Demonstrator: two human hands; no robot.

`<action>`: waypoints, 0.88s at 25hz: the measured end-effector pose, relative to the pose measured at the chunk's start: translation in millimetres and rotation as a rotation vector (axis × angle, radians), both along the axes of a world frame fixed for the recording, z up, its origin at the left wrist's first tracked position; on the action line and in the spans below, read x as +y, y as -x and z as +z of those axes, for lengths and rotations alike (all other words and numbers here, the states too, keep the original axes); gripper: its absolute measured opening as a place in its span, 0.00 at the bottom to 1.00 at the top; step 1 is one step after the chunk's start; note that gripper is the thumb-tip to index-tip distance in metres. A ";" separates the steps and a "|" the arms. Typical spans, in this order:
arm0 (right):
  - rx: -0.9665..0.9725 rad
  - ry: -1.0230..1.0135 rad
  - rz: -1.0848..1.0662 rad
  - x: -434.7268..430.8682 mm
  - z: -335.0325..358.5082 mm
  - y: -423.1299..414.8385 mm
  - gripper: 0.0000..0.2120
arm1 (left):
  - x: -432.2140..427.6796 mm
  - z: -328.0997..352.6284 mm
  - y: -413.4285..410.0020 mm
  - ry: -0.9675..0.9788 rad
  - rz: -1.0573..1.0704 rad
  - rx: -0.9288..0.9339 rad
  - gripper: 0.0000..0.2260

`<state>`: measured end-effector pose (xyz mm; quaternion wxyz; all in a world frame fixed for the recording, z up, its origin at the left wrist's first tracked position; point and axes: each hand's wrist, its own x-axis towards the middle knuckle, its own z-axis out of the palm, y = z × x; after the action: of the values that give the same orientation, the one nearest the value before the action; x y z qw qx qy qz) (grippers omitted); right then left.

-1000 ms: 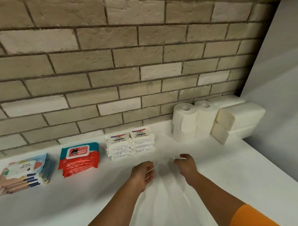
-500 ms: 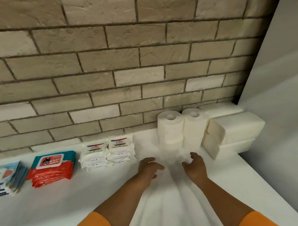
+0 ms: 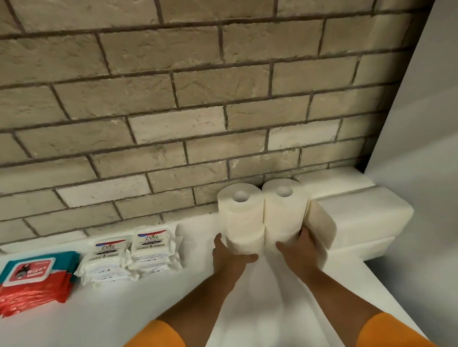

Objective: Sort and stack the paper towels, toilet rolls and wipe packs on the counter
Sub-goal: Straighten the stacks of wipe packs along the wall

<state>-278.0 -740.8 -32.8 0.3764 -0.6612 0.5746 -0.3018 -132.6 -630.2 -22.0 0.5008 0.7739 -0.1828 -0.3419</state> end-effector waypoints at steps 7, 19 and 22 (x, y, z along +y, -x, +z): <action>-0.071 0.119 -0.083 -5.0 -16.7 -13.4 0.35 | -25.1 -14.1 5.2 0.142 0.106 -0.187 0.63; -0.354 -0.001 0.114 -7.9 -17.6 -9.8 0.48 | -10.1 -18.3 -6.9 0.324 0.197 -0.316 0.55; -0.362 -0.008 0.157 2.1 -20.6 -15.3 0.48 | -0.5 -24.1 -17.0 0.359 0.227 -0.381 0.53</action>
<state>-262.7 -738.7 -53.3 0.4986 -0.6373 0.4455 -0.3832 -115.6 -630.6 -46.1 0.6215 0.7386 -0.2436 -0.0942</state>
